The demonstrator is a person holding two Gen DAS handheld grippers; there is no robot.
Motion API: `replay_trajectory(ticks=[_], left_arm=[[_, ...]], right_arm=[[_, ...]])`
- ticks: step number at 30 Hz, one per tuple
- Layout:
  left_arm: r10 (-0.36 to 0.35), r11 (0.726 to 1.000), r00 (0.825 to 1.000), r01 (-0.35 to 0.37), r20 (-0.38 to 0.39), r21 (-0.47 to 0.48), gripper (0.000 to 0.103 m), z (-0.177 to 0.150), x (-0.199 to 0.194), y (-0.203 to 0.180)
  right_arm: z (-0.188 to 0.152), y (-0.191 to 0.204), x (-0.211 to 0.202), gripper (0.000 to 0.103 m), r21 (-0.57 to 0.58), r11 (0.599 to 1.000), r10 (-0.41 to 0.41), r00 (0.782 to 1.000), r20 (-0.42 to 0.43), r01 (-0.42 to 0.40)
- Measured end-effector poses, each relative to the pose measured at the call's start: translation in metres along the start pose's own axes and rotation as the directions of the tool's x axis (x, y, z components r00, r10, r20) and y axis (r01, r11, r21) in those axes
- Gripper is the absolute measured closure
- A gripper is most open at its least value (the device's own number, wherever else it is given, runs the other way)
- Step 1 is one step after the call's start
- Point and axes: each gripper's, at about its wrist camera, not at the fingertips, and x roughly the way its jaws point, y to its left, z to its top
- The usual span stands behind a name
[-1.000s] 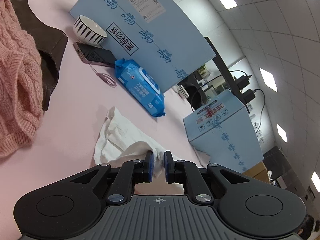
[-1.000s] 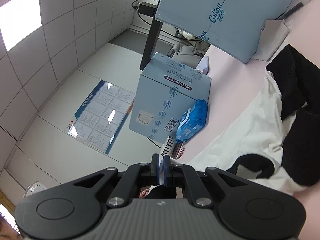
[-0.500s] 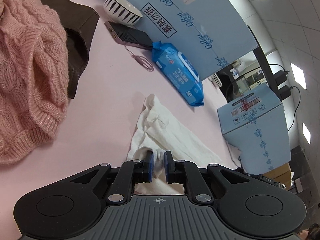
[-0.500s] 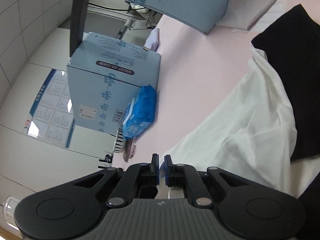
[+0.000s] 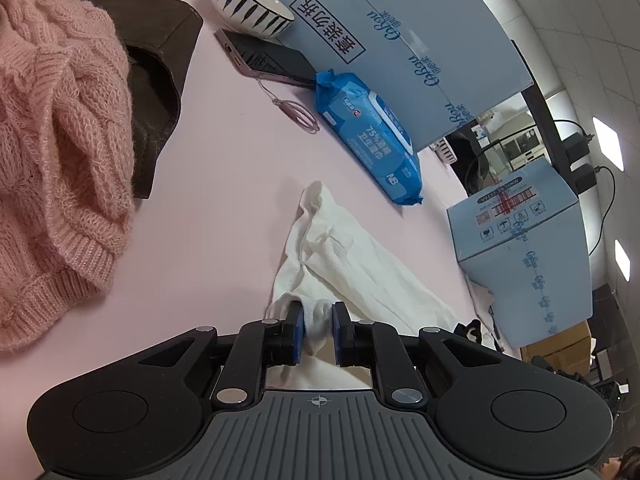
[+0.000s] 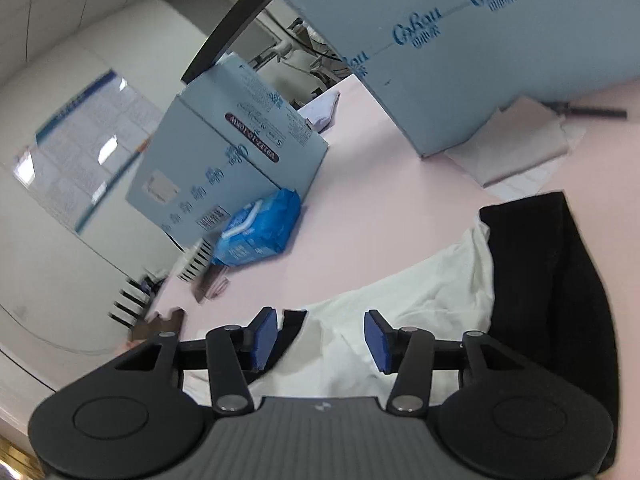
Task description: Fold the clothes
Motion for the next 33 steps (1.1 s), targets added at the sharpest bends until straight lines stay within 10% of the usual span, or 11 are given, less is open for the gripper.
replay_trajectory(ticks=[7,18,23,28,33], left_arm=[[0.033,0.999,0.999,-0.033,-0.001,0.032,0.082,0.005,-0.004,-0.004],[0.145,0.989,0.983,-0.148,0.113,0.025,0.069,0.017,-0.021,0.004],[-0.024,0.982,0.993,0.002,0.115,0.187,0.069,-0.003,-0.027,-0.041],[-0.254,0.908,0.963,0.271,-0.093,0.319,0.068,-0.042,0.020,-0.108],[-0.198,0.902,0.964,0.250,-0.178,0.352,0.068,-0.059,0.072,-0.129]], right_arm=[[-0.022,0.011,-0.011,0.050,-0.155,0.986,-0.080,0.992,-0.095,0.065],[-0.072,0.032,-0.041,0.051,-0.443,0.839,-0.359,0.933,-0.017,0.315],[-0.068,0.020,-0.040,0.073,-0.390,0.875,-0.314,0.949,-0.007,0.287],[-0.052,-0.001,-0.050,0.085,-0.253,0.950,-0.192,0.981,-0.009,0.184],[-0.035,-0.035,-0.061,0.088,-0.057,0.998,-0.034,0.999,-0.022,0.033]])
